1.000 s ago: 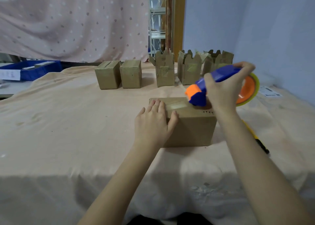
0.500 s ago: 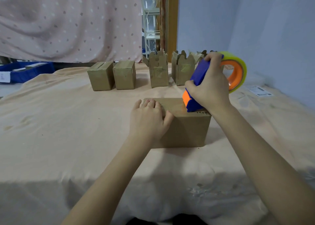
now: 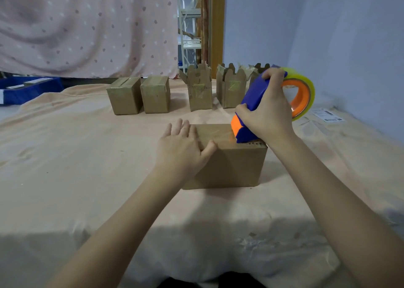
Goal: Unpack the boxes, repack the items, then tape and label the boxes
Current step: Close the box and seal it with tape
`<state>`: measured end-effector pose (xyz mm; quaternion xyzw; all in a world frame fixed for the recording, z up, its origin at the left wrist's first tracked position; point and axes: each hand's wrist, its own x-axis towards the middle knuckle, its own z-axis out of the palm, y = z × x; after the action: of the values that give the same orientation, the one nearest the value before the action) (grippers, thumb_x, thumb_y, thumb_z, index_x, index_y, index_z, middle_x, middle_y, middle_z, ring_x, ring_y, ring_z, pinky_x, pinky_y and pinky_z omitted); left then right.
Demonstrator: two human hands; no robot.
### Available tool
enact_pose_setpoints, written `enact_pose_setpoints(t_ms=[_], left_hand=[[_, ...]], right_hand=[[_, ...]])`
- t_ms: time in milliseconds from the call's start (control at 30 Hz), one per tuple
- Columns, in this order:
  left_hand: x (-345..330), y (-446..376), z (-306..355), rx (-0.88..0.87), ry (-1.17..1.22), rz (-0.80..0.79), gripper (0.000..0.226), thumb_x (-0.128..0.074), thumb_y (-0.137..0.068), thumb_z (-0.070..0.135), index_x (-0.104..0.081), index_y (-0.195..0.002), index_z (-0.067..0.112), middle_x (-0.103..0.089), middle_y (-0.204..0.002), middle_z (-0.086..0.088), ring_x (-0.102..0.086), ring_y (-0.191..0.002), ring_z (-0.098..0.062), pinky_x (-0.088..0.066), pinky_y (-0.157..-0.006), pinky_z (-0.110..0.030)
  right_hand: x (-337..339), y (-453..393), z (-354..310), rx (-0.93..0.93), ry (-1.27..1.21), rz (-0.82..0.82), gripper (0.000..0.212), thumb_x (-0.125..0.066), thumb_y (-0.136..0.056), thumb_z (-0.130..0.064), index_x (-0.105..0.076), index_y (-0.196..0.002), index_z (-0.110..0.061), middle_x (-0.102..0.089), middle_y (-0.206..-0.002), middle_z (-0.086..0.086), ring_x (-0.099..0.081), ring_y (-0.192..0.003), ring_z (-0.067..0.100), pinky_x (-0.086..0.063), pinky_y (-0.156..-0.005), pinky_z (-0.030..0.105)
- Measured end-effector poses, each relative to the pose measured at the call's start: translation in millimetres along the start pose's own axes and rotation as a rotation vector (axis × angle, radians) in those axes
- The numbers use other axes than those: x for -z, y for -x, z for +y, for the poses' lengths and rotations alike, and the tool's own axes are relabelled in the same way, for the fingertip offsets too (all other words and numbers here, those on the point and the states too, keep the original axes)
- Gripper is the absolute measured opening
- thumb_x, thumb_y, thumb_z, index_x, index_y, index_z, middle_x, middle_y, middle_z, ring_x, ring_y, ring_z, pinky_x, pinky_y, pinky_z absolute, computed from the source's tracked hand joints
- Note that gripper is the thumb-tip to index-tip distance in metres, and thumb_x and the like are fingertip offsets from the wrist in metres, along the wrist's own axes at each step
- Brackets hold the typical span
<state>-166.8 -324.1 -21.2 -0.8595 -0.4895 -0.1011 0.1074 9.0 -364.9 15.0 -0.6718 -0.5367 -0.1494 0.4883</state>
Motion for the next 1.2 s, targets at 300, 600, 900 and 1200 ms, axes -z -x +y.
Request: enact_pose_setpoints(t_ms=[300, 600, 900, 1200], left_hand=[[-8, -14, 57, -0.194, 0.171, 0.094, 0.067, -0.016, -0.097, 0.058, -0.040, -0.140, 0.012, -0.043, -0.145, -0.004, -0.034, -0.138, -0.016, -0.032, -0.104, -0.028], [-11, -14, 59, -0.143, 0.157, 0.104, 0.075, -0.018, -0.093, 0.065, -0.033, -0.148, 0.016, -0.030, -0.155, -0.001, -0.022, -0.144, -0.013, -0.027, -0.111, -0.029], [-10, -11, 60, -0.158, 0.154, 0.112, 0.073, -0.019, -0.094, 0.064, -0.035, -0.147, 0.016, -0.027, -0.156, 0.000, -0.019, -0.145, -0.011, -0.023, -0.112, -0.028], [-8, -13, 63, -0.166, 0.156, 0.106, 0.074, -0.018, -0.094, 0.064, -0.031, -0.149, 0.016, -0.024, -0.157, 0.000, -0.017, -0.145, -0.013, -0.021, -0.114, -0.029]], right_hand=[[-7, -5, 8, -0.037, -0.069, 0.045, 0.066, -0.072, -0.076, -0.013, -0.030, -0.127, -0.011, -0.042, -0.104, -0.003, -0.059, -0.083, 0.021, -0.056, -0.069, 0.031], [5, -12, 36, -0.106, -0.270, 0.197, 0.058, -0.067, -0.072, -0.013, -0.022, -0.108, -0.022, -0.046, -0.103, -0.003, -0.061, -0.086, 0.020, -0.056, -0.071, 0.034], [43, -8, 83, -0.162, -0.212, 0.219, 0.057, -0.067, -0.075, -0.001, -0.023, -0.107, -0.017, -0.037, -0.092, -0.020, -0.052, -0.075, 0.005, -0.051, -0.070, 0.033], [22, 4, 84, -0.145, -0.114, 0.135, 0.066, -0.075, -0.072, -0.009, -0.032, -0.123, -0.006, -0.047, -0.115, 0.002, -0.056, -0.090, 0.021, -0.057, -0.072, 0.046]])
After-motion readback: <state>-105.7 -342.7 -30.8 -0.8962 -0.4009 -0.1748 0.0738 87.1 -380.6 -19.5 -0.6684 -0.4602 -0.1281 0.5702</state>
